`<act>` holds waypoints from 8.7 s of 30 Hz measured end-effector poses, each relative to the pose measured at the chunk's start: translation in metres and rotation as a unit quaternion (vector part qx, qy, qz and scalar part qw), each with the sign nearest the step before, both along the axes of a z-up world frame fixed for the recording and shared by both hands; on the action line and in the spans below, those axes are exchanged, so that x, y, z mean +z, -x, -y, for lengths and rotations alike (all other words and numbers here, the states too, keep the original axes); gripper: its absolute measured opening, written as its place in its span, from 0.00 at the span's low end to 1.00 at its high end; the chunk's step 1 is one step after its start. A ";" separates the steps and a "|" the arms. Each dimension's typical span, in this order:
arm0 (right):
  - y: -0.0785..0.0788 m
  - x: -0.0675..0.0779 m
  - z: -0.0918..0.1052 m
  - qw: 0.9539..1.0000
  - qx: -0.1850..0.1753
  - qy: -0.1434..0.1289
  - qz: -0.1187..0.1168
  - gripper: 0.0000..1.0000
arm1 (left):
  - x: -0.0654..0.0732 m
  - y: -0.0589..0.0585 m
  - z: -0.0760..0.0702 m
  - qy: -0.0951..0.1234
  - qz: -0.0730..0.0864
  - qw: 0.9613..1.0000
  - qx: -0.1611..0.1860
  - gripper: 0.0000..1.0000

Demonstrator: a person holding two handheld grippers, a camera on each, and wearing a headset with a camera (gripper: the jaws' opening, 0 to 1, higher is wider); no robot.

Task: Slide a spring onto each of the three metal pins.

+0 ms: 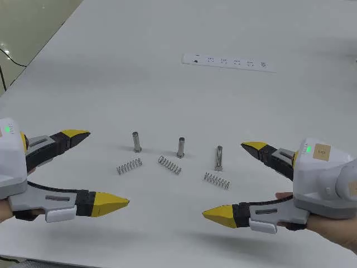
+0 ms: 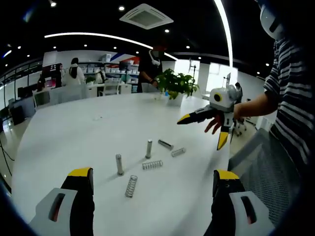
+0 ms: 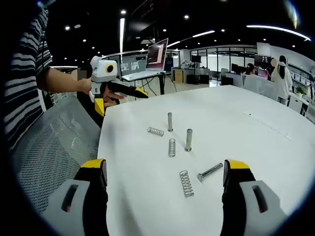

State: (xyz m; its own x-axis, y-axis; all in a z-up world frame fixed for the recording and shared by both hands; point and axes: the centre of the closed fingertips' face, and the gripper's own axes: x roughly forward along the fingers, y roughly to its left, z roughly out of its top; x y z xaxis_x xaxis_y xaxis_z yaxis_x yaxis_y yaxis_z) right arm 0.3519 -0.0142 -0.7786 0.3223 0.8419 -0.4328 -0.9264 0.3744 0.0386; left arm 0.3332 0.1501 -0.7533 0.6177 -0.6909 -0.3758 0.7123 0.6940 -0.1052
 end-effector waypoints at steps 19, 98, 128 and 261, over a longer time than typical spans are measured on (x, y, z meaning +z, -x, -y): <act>0.002 -0.001 0.001 1.000 -0.001 -0.001 -0.002 0.98 | -0.003 0.002 -0.001 -0.001 -0.002 1.000 -0.002 0.97; -0.023 -0.008 0.009 0.997 -0.036 0.018 -0.060 0.61 | -0.016 0.004 -0.021 0.001 -0.023 1.000 0.012 0.96; -0.088 -0.046 0.017 0.948 -0.219 0.023 -0.230 0.27 | -0.017 0.003 -0.018 0.001 -0.031 0.999 0.012 0.95; -0.086 -0.034 0.017 0.981 -0.173 0.064 -0.061 0.08 | -0.016 -0.001 -0.016 -0.004 -0.029 1.000 0.011 0.94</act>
